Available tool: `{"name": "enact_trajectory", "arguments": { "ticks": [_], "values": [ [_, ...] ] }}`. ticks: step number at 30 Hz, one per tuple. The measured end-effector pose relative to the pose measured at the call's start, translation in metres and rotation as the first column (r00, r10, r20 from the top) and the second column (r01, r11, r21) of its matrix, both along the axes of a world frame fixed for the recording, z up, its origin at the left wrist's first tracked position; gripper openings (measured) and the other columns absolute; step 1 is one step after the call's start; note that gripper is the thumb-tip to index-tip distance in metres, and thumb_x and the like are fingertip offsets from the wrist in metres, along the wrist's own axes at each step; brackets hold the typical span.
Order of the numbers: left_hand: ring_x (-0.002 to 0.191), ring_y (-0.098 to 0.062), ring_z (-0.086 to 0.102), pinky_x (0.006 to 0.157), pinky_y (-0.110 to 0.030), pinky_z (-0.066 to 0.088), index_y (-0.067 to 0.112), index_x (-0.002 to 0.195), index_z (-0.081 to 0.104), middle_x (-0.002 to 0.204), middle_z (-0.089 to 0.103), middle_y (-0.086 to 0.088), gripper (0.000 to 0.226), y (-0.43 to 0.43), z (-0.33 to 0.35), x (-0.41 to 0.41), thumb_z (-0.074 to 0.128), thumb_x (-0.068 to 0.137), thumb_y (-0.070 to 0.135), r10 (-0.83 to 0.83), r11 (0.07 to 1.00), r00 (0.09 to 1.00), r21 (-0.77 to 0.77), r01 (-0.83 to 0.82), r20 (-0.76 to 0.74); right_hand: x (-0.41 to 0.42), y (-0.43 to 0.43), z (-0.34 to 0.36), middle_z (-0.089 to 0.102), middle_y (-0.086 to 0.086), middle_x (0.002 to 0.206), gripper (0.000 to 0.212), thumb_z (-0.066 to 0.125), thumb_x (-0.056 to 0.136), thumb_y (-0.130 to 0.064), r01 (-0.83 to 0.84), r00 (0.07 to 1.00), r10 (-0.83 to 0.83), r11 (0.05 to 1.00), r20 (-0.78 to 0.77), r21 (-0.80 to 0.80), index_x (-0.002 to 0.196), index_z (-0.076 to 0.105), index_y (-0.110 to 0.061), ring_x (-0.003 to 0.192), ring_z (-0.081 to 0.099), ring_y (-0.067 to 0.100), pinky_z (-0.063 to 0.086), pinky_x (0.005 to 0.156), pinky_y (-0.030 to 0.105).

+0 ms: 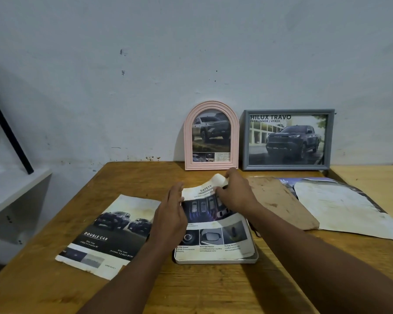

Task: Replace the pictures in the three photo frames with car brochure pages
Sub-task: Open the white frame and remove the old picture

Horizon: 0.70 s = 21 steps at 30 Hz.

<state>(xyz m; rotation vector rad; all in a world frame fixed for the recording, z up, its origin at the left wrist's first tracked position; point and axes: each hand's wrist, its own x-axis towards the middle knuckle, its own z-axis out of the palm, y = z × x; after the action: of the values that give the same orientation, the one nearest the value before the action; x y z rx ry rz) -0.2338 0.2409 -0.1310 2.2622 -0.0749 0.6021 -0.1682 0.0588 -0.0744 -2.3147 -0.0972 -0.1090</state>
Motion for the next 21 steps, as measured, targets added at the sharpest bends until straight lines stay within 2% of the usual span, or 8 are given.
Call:
{"name": "enact_trajectory", "arguments": {
  "ticks": [3, 6, 8, 10, 14, 16, 18, 21],
  "values": [
    [0.115, -0.009, 0.058, 0.071, -0.019, 0.057, 0.031, 0.147, 0.039, 0.143, 0.054, 0.000, 0.049, 0.002, 0.002, 0.000, 0.044, 0.104, 0.008, 0.031, 0.999, 0.999, -0.033, -0.031, -0.010, -0.003, -0.006, 0.012, 0.064, 0.007, 0.116, 0.034, 0.068, 0.093, -0.019, -0.043, 0.999, 0.043, 0.980, 0.002, 0.196, 0.115, 0.043, -0.024, 0.092, 0.068, 0.019, 0.062, 0.062, 0.031],
    [0.114, -0.008, 0.055, 0.071, -0.009, 0.042, 0.028, 0.146, 0.042, 0.142, 0.055, 0.001, 0.042, 0.004, 0.010, 0.000, 0.046, 0.105, 0.017, 0.070, 0.997, 0.997, -0.016, -0.070, 0.011, -0.007, -0.013, 0.028, 0.064, 0.008, 0.115, 0.033, 0.066, 0.094, -0.014, -0.071, 0.997, 0.062, 0.945, 0.036, 0.320, 0.120, 0.047, -0.022, 0.085, 0.069, 0.015, 0.054, 0.050, 0.020],
    [0.117, -0.008, 0.053, 0.075, -0.009, 0.038, 0.028, 0.146, 0.043, 0.142, 0.054, 0.003, 0.041, 0.004, 0.018, 0.001, 0.045, 0.106, 0.020, 0.087, 0.996, 0.996, -0.012, -0.087, 0.026, -0.008, -0.019, 0.037, 0.064, 0.006, 0.113, 0.033, 0.066, 0.094, -0.013, -0.085, 0.996, 0.076, 0.922, 0.038, 0.378, 0.120, 0.048, -0.021, 0.083, 0.070, 0.014, 0.056, 0.052, 0.022],
    [0.120, -0.012, 0.056, 0.080, -0.019, 0.050, 0.032, 0.145, 0.043, 0.142, 0.053, 0.005, 0.042, -0.002, 0.029, 0.002, 0.049, 0.104, 0.024, 0.058, 0.997, 0.998, -0.056, -0.056, 0.025, -0.009, -0.027, 0.046, 0.064, 0.005, 0.111, 0.033, 0.067, 0.093, -0.013, -0.086, 0.996, 0.080, 0.897, 0.033, 0.433, 0.120, 0.050, -0.020, 0.077, 0.072, 0.014, 0.057, 0.054, 0.025],
    [0.100, -0.019, 0.069, 0.051, -0.020, 0.054, 0.041, 0.131, 0.049, 0.128, 0.061, 0.002, 0.040, -0.036, 0.058, 0.007, 0.066, 0.097, 0.026, -0.023, 0.955, 0.996, -0.296, -0.005, -0.089, -0.013, -0.052, 0.062, 0.061, 0.000, 0.108, 0.034, 0.068, 0.093, -0.015, -0.058, 0.998, 0.062, 0.860, 0.008, 0.507, 0.121, 0.051, -0.021, 0.083, 0.072, 0.017, 0.060, 0.061, 0.027],
    [0.093, -0.022, 0.071, 0.048, -0.022, 0.055, 0.041, 0.122, 0.053, 0.125, 0.061, 0.003, 0.038, -0.058, 0.069, 0.012, 0.071, 0.094, 0.021, -0.101, 0.900, 0.986, -0.434, 0.034, -0.131, -0.014, -0.070, 0.067, 0.062, 0.000, 0.106, 0.037, 0.069, 0.092, -0.016, -0.022, 1.000, 0.025, 0.848, 0.001, 0.530, 0.124, 0.051, -0.020, 0.083, 0.071, 0.017, 0.059, 0.061, 0.027],
    [0.101, -0.024, 0.069, 0.054, -0.024, 0.059, 0.036, 0.118, 0.059, 0.126, 0.060, 0.006, 0.034, -0.082, 0.076, 0.018, 0.071, 0.094, 0.015, -0.129, 0.870, 0.986, -0.490, 0.060, -0.109, -0.015, -0.090, 0.070, 0.063, 0.004, 0.110, 0.043, 0.072, 0.090, -0.017, 0.025, 1.000, -0.023, 0.837, -0.010, 0.547, 0.127, 0.050, -0.017, 0.087, 0.072, 0.019, 0.061, 0.066, 0.031],
    [0.109, -0.016, 0.061, 0.056, -0.011, 0.054, 0.024, 0.119, 0.066, 0.122, 0.064, 0.005, 0.030, -0.115, 0.084, 0.028, 0.066, 0.096, 0.006, -0.094, 0.834, 0.993, -0.551, 0.038, -0.073, -0.018, -0.126, 0.075, 0.062, 0.008, 0.112, 0.050, 0.074, 0.088, -0.019, 0.089, 0.994, -0.023, 0.749, -0.109, 0.656, 0.126, 0.042, -0.013, 0.097, 0.069, 0.025, 0.060, 0.081, 0.043]
  ]
}}
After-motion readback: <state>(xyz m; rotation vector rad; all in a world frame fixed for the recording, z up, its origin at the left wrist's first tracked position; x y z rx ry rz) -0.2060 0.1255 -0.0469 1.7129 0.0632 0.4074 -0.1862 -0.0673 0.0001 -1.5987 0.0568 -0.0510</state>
